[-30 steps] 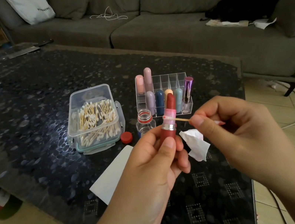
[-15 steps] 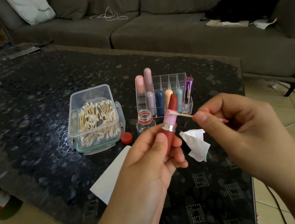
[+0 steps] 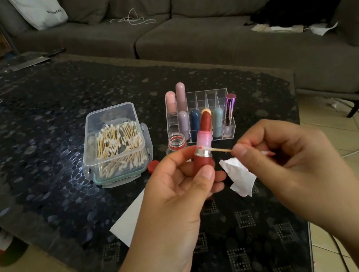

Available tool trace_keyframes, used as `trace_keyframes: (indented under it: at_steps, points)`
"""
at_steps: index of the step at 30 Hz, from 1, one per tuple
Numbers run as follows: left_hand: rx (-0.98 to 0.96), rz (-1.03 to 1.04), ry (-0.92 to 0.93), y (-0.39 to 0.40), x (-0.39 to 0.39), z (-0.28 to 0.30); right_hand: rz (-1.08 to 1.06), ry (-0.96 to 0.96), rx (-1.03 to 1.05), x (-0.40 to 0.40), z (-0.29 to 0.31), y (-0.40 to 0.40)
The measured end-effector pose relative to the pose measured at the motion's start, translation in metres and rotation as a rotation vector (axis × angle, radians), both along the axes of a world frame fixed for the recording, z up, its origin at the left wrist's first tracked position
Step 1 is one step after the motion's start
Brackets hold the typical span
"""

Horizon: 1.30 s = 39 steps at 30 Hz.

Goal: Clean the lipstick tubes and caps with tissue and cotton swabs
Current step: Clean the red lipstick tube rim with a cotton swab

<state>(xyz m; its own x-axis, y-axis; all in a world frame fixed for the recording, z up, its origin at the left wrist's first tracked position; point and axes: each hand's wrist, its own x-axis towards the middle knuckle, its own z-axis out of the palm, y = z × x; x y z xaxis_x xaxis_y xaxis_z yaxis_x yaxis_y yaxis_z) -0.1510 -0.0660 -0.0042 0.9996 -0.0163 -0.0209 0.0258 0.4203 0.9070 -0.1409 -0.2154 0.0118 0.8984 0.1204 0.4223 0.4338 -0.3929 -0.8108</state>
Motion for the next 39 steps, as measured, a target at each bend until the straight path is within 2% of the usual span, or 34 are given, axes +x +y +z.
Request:
trace_keyframes:
  at_steps: [3, 7, 17, 27, 39]
  points:
    - [-0.01, 0.004, 0.002, 0.0, 0.0, 0.001, -0.027, 0.006, 0.05, 0.002, 0.001, -0.002]
    - [-0.04, -0.017, 0.006, -0.001, -0.001, 0.001, 0.003, 0.022, 0.0, 0.002, -0.002, 0.0]
    - [-0.301, -0.111, 0.117, -0.001, -0.002, 0.002, 0.018, 0.154, 0.096, 0.006, 0.002, -0.004]
    - [-0.32, -0.157, 0.104, 0.001, 0.0, -0.003, 0.097, 0.212, 0.122, 0.006, 0.004, -0.002]
    - [-0.299, -0.206, 0.089, 0.003, -0.002, -0.002, 0.062, 0.184, 0.137, 0.004, 0.007, -0.001]
